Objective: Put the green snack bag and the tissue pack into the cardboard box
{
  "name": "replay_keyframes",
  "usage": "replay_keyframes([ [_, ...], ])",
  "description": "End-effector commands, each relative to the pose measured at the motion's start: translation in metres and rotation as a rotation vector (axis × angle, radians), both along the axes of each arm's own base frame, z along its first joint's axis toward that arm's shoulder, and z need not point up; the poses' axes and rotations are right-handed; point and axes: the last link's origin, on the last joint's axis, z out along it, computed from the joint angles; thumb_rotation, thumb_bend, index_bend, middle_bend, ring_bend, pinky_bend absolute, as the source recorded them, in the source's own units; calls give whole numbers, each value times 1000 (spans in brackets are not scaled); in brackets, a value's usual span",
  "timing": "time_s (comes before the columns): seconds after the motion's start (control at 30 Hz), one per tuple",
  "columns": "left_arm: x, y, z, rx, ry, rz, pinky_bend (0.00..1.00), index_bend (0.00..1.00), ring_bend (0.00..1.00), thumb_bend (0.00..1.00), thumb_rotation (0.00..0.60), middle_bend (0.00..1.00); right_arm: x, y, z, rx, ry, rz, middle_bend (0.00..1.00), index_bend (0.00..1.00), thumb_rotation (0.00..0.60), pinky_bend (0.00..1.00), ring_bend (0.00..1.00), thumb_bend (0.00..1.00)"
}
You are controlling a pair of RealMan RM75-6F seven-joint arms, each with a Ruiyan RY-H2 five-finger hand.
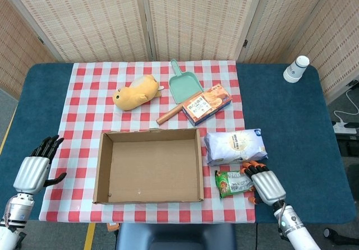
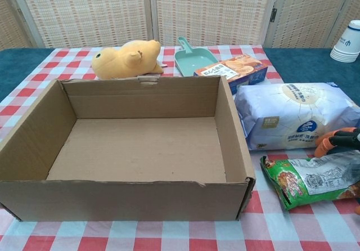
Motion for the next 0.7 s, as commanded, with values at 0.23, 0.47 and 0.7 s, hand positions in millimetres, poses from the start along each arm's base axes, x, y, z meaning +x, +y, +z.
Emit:
replay_keyframes([
  [0.23,-1,1,0,-1,0,2,224,71,0,186,600,6,-1,-3,-3,-9,3,-6,195,329,600,290,134,17],
  [0.47,-1,1,0,1,0,0,224,71,0,185,600,6,-3,-3,-4,-9,5,-14,247,386,600,348,191,52],
  [0.7,0,0,-1,0,0,-3,224,71,0,185,600,9,-1,-4,-3,-34,-6,-5,354,513,600,480,317,123],
])
